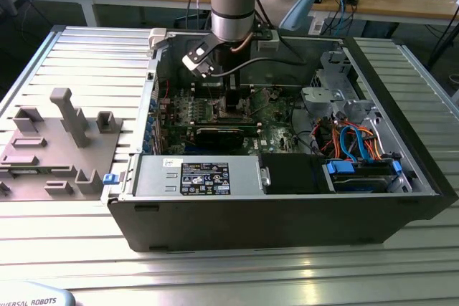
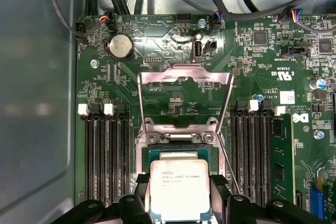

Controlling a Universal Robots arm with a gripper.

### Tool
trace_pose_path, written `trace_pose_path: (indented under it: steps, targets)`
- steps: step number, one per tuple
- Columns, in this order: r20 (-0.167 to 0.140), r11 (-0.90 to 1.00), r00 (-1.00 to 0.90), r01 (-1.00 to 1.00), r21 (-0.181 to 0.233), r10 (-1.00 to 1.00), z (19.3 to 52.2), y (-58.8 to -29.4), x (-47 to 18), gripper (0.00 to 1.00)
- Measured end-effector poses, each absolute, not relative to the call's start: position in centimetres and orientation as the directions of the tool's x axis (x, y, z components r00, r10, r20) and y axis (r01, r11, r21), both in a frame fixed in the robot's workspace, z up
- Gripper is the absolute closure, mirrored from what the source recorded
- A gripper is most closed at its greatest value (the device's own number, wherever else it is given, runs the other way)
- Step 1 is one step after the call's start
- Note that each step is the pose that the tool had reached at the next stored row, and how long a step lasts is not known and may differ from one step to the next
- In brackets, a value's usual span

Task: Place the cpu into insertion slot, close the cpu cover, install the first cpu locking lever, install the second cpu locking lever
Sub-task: 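Close the cpu cover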

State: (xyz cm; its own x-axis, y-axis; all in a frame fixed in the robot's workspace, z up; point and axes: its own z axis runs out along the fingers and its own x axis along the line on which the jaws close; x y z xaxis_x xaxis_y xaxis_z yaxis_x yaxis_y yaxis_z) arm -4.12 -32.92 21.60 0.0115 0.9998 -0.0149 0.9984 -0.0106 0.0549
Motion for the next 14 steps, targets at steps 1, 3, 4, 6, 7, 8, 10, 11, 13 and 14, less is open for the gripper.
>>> trace_pose_path:
  steps: [1, 3, 4, 6, 7, 8, 10, 11, 13, 14]
  targets:
    - [-0.016, -0.010, 0.011, 0.998, 0.055, 1.000, 21.54, -32.92, -4.13, 0.46]
    - [-0.019, -0.010, 0.011, 0.998, 0.055, 1.000, 21.47, -32.92, -4.14, 0.46]
    - [-0.022, -0.010, 0.011, 0.998, 0.055, 1.000, 21.44, -32.92, -4.14, 0.46]
    - [-0.028, -0.010, 0.011, 0.998, 0.055, 1.000, 21.40, -32.91, -4.15, 0.46]
    - [-0.030, -0.010, 0.011, 0.998, 0.055, 0.999, 21.38, -32.92, -4.15, 0.46]
    - [-0.033, -0.009, 0.011, 0.998, 0.055, 0.999, 21.34, -32.92, -4.14, 0.46]
    - [-0.034, -0.009, 0.011, 0.998, 0.055, 0.999, 21.22, -32.92, -4.14, 0.46]
    - [-0.034, -0.009, 0.011, 0.998, 0.055, 0.999, 21.15, -32.92, -4.14, 0.46]
    - [-0.034, -0.010, 0.011, 0.998, 0.055, 0.999, 21.02, -32.91, -4.17, 0.46]
    - [-0.034, -0.010, 0.011, 0.998, 0.055, 0.999, 20.91, -32.92, -4.21, 0.46]
